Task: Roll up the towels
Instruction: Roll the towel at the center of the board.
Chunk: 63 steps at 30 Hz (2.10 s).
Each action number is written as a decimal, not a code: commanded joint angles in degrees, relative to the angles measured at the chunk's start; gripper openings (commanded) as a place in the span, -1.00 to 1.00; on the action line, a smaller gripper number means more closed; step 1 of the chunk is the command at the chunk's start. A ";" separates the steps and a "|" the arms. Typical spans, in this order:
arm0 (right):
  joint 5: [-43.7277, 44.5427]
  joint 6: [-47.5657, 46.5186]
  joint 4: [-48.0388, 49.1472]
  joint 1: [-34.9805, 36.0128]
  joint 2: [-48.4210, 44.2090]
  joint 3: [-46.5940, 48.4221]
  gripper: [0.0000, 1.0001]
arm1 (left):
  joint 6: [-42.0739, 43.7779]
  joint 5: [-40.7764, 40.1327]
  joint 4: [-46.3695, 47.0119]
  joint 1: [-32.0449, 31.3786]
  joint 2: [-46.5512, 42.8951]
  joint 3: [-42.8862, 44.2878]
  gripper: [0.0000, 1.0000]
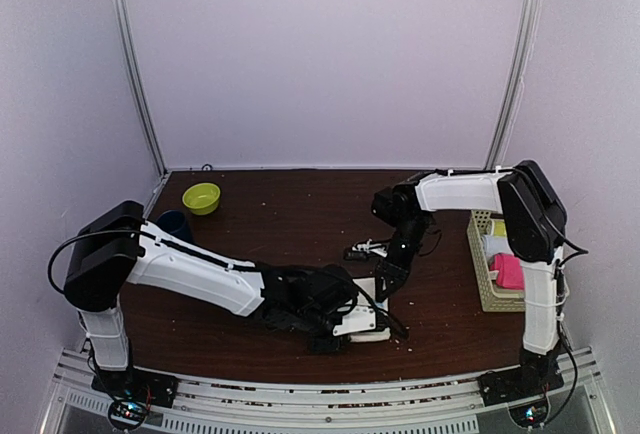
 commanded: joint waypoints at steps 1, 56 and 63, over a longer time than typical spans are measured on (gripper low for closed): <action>5.49 1.95 4.48 1.75 2.97 -0.19 -0.40 | -1.18 3.93 -3.74 -0.23 1.08 1.66 -0.95; 28.24 -6.65 30.42 26.58 -26.75 -27.86 -0.22 | -20.46 57.67 -3.28 19.62 19.91 5.18 -0.79; 31.80 -5.88 34.16 29.05 -25.23 -29.82 -0.19 | -20.04 58.01 -3.64 19.69 19.93 5.02 -0.79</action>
